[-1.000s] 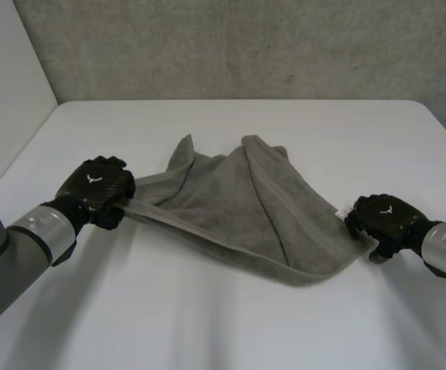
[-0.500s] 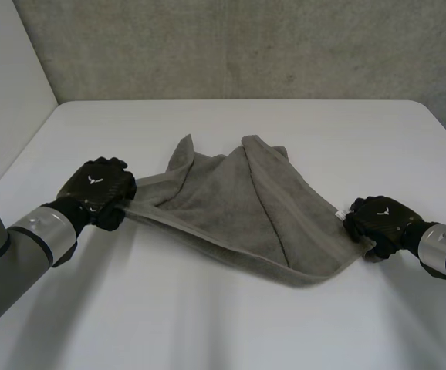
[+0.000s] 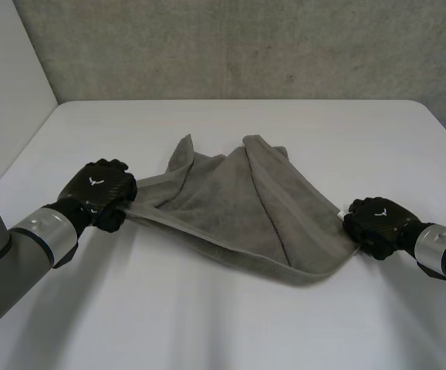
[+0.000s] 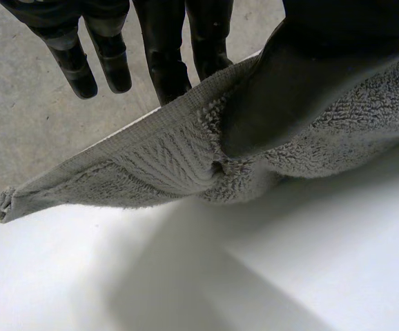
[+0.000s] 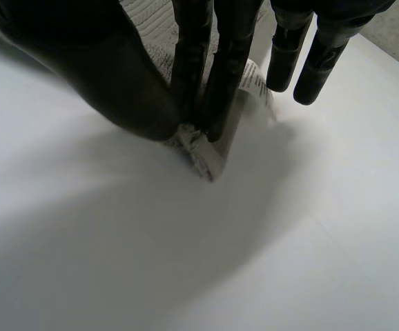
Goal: Fold the towel.
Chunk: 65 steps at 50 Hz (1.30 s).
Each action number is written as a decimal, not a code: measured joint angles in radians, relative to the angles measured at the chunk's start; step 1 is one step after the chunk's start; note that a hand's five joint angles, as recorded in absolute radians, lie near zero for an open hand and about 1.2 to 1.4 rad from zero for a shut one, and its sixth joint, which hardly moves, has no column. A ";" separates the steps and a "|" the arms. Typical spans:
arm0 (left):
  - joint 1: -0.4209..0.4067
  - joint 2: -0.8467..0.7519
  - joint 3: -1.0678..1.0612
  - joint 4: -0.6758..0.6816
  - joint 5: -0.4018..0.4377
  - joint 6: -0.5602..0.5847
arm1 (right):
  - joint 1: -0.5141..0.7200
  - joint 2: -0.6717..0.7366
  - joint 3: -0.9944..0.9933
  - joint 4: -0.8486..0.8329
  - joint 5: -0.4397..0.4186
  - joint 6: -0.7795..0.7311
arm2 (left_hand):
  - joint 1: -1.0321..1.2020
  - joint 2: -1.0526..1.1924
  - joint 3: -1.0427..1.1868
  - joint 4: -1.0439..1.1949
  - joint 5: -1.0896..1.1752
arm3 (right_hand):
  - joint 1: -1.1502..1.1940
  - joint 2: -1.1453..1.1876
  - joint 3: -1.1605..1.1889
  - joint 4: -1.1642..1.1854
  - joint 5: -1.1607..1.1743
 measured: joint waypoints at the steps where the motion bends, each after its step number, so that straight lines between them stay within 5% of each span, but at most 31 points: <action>1: 0.000 0.000 0.000 0.000 0.000 0.000 | 0.000 0.000 0.000 0.000 0.000 0.000 | 0.000 0.000 0.000 0.000 0.000 | 0.009 0.027 0.000 0.000 0.023; 10: -0.002 0.001 0.000 0.000 0.000 0.000 | 0.000 -0.045 -0.006 0.008 -0.007 0.013 | 0.000 0.000 0.000 0.000 0.000 | 0.057 0.068 0.000 0.000 0.053; 22: -0.003 0.045 0.002 -0.040 0.001 -0.025 | -0.002 -0.303 -0.007 0.013 -0.037 0.225 | 0.000 0.000 0.000 0.000 0.000 | 0.060 0.068 0.000 0.000 0.053; 45: 0.059 0.463 0.028 -0.169 0.009 -0.161 | -0.120 -0.647 -0.100 0.236 -0.112 0.351 | 0.000 0.000 0.000 0.000 0.000 | 0.061 0.097 0.000 0.000 0.053; 52: 0.081 0.458 0.044 -0.169 0.046 -0.158 | -0.136 -0.652 -0.130 0.274 -0.152 0.346 | 0.000 0.002 0.000 0.000 0.010 | 0.061 0.097 0.000 0.000 0.053; 65: 0.070 0.174 0.046 -0.180 0.077 -0.074 | -0.056 -0.481 -0.086 0.266 -0.093 0.232 | 0.000 0.002 0.000 0.000 0.010 | 0.061 0.097 0.000 0.000 0.053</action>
